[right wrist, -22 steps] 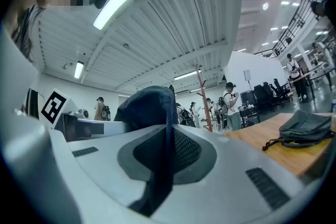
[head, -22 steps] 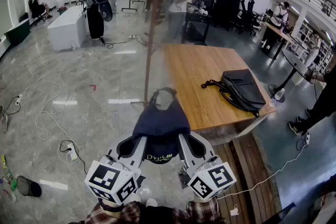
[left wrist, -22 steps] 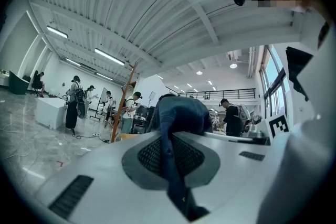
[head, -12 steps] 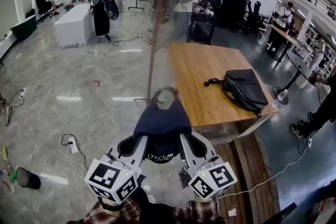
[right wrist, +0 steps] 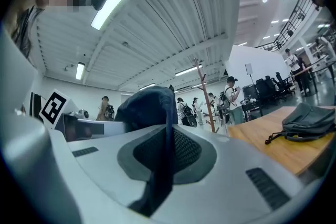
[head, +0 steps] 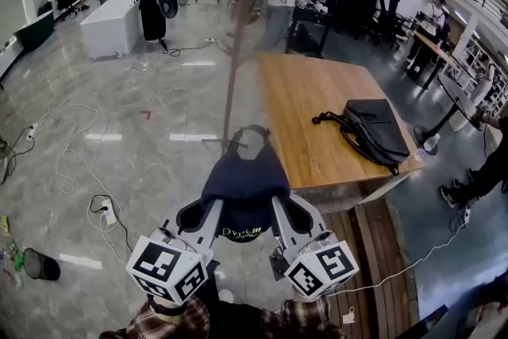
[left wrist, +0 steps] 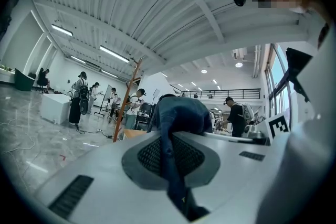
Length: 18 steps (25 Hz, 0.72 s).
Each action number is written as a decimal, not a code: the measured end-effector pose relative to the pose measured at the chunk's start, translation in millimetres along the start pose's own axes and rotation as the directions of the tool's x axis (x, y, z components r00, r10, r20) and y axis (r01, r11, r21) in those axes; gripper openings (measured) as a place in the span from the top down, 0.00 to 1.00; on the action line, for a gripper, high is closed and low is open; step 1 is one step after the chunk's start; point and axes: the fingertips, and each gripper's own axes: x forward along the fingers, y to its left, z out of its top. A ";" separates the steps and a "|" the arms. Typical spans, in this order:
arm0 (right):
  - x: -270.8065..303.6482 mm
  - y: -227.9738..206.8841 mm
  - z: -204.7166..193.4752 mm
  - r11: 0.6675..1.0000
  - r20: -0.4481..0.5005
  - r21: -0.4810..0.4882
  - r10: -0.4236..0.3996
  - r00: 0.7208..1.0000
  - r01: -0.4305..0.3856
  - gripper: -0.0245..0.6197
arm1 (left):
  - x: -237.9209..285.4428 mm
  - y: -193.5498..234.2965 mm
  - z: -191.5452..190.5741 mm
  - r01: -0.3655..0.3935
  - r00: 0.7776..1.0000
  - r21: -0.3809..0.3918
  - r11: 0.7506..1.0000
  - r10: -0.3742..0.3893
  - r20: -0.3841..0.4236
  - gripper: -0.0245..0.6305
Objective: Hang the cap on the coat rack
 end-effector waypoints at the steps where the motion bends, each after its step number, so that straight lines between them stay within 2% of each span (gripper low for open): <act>1: 7.7 -2.4 -0.6 1.000 -0.004 -0.003 0.000 1.000 0.000 0.92 | 5.5 7.1 1.0 0.000 1.000 -0.004 1.000 0.000 -0.001 0.93; 11: 113.2 -35.1 12.5 0.999 0.004 -0.040 -0.033 0.999 0.033 0.92 | 73.1 89.0 34.1 0.046 0.999 0.008 0.999 -0.046 0.016 0.93; 18: 177.3 -42.2 8.6 0.997 0.029 -0.041 -0.065 0.998 0.066 0.92 | 102.4 148.0 48.1 0.082 0.996 0.020 0.996 -0.082 0.019 0.93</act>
